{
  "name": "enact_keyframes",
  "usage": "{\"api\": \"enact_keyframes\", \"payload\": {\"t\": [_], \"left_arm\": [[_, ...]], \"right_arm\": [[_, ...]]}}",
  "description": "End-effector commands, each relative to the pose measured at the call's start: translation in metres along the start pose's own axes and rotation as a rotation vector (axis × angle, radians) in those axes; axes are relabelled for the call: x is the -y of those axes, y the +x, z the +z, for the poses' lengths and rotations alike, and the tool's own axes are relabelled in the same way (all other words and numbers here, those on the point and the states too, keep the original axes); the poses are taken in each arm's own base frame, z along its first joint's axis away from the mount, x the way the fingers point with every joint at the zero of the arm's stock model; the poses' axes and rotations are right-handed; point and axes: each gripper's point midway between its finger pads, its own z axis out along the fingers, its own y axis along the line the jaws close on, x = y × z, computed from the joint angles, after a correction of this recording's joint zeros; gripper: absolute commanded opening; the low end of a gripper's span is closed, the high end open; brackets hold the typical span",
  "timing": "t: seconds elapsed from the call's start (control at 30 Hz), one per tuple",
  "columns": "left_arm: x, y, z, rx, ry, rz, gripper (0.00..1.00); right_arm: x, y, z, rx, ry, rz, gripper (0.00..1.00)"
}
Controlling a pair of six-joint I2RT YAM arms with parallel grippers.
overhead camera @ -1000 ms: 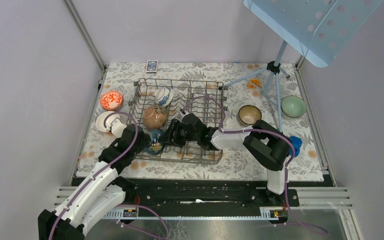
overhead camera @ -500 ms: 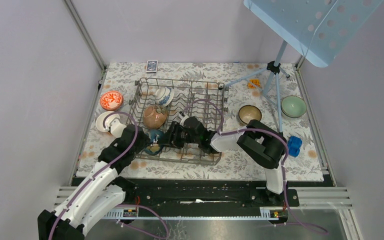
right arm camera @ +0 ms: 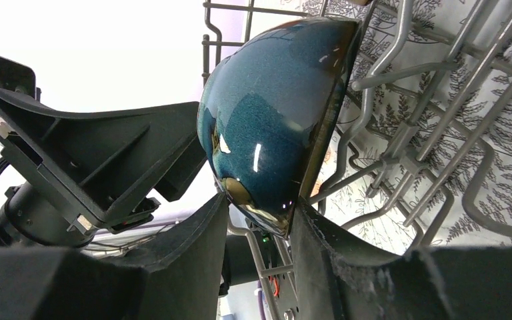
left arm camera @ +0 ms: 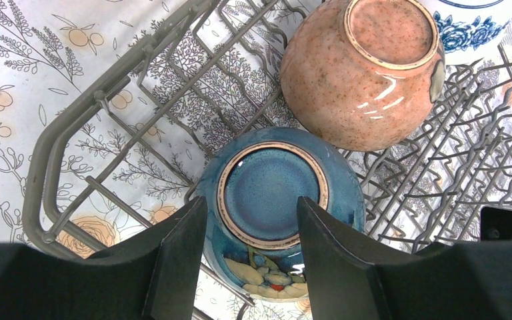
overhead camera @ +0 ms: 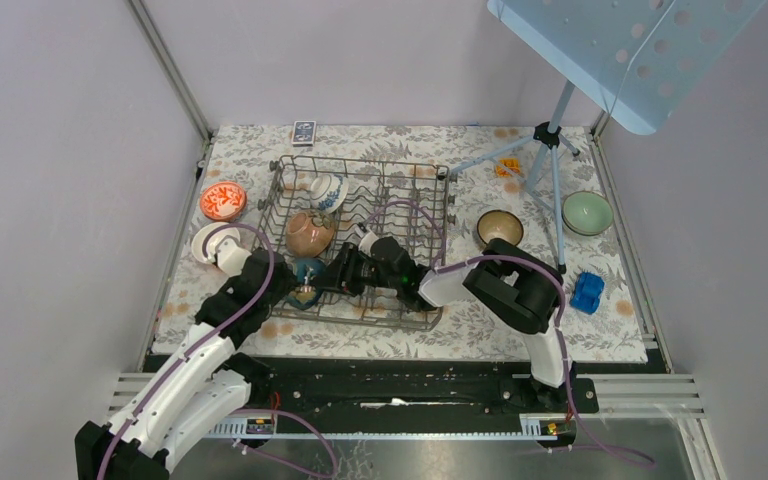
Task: Unload the bowls from the dish rack
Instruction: Pick up the bowl from the dish rack.
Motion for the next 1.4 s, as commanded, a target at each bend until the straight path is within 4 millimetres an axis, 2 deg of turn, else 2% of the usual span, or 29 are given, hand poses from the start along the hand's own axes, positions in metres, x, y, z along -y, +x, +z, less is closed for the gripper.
{"api": "enact_keyframes", "payload": {"t": [0.0, 0.17, 0.47, 0.77, 1.1, 1.37], "left_arm": [[-0.001, 0.009, -0.006, -0.056, -0.001, 0.023, 0.57], [-0.003, 0.008, -0.006, -0.051, -0.007, 0.023, 0.57], [-0.009, 0.006, -0.007, -0.036, -0.034, 0.006, 0.58], [-0.010, 0.006, -0.006, -0.035, -0.042, 0.001, 0.58], [-0.015, 0.002, -0.008, -0.017, -0.059, -0.013, 0.58], [-0.020, -0.005, -0.011, 0.016, -0.079, -0.034, 0.59]], "right_arm": [[-0.059, -0.001, 0.004, -0.001, -0.216, -0.052, 0.45], [-0.059, -0.001, 0.008, -0.004, -0.231, -0.051, 0.43], [-0.073, -0.004, 0.011, 0.006, -0.323, -0.048, 0.38], [-0.075, -0.004, 0.019, -0.013, -0.346, -0.040, 0.34], [-0.081, -0.002, 0.026, -0.036, -0.408, -0.020, 0.22], [-0.083, 0.001, 0.031, -0.069, -0.444, -0.009, 0.08]]}}
